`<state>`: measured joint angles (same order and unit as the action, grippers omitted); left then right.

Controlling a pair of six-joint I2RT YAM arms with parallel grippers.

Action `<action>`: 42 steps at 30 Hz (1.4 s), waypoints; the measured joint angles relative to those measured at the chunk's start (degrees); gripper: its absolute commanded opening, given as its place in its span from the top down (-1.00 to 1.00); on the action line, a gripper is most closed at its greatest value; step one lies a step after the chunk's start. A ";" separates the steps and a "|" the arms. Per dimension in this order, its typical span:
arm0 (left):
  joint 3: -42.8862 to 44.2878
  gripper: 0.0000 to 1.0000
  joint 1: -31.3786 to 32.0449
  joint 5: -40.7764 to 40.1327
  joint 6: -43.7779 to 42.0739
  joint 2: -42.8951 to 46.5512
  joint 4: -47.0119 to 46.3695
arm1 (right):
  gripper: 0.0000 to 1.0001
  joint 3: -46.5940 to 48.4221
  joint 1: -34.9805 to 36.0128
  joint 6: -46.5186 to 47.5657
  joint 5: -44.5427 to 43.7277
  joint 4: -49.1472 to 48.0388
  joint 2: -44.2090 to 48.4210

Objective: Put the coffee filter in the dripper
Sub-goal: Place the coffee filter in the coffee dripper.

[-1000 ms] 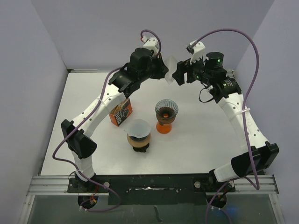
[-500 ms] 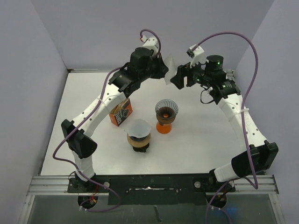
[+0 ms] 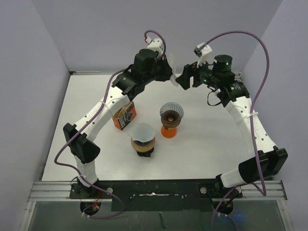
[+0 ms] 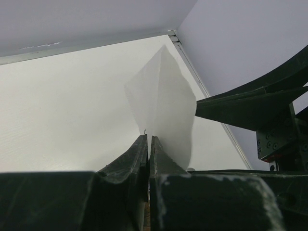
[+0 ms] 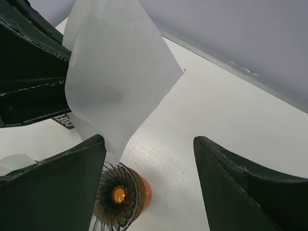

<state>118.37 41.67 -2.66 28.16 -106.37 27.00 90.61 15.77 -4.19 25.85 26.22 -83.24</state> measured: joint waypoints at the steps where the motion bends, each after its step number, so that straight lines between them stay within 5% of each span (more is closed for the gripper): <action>1: 0.00 1.00 0.00 0.04 0.00 0.00 0.00 | -0.47 0.20 0.00 0.00 -0.26 -0.04 0.02; 42: -0.15 1.00 1.53 2.10 -1.90 -0.39 -0.22 | -0.62 7.96 -2.23 -2.58 8.79 -0.39 -1.31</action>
<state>118.21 43.20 -0.56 26.26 -106.76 26.79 98.56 13.54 -6.76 34.63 25.82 -84.55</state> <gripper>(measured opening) 0.009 0.798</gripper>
